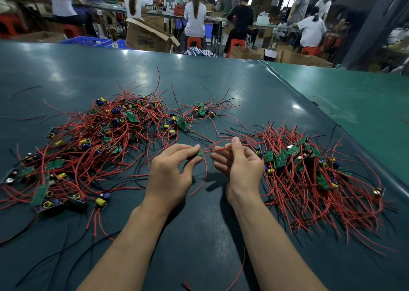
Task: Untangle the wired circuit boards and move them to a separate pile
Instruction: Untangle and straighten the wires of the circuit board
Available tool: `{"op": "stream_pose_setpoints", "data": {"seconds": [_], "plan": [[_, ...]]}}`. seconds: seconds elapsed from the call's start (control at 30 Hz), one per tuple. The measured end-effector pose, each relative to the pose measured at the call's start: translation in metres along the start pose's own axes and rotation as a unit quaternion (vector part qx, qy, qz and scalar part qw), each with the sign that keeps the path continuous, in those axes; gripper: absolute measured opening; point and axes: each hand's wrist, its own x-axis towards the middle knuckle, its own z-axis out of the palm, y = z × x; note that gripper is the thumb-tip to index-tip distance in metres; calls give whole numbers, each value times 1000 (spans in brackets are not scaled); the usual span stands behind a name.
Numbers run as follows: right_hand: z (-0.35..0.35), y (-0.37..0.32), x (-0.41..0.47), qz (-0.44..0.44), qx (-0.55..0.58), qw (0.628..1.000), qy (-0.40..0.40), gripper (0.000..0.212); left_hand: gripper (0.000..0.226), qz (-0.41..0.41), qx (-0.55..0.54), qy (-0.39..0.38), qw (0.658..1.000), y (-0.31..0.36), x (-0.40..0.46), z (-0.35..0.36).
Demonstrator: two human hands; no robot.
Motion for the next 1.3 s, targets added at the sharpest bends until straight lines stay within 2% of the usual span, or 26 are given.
{"op": "stream_pose_setpoints", "data": {"seconds": [0.07,0.17,0.27,0.33,0.5,0.67,0.8,0.97,1.1,1.3], "plan": [[-1,1,1,23,-20,999,-26,24,26,0,1,10,1000,0,1,-1],[0,4,-2,60,-120,985,-113,17,27,7,-4,3,1000,-1,2,-2],[-2,4,-1,49,-120,981,-142,15,25,22,-21,-15,999,0,0,-3],[-4,1,1,28,-103,987,-116,18,24,21,-24,-15,999,-1,1,-3],[-8,-3,9,-30,-50,998,15,26,24,30,-8,-19,999,-5,5,-2],[-6,1,12,-31,-13,999,40,36,24,34,-3,-16,999,-8,6,-1],[-9,1,15,-44,-4,997,69,35,25,38,3,-13,999,-10,6,-1],[-12,-2,18,-38,32,988,144,39,25,44,4,-29,999,-7,5,0],[-12,-1,20,-29,38,986,162,41,25,51,3,-39,998,-6,5,0],[-15,0,23,-46,56,990,125,43,25,55,4,-32,998,-5,2,4]]}}
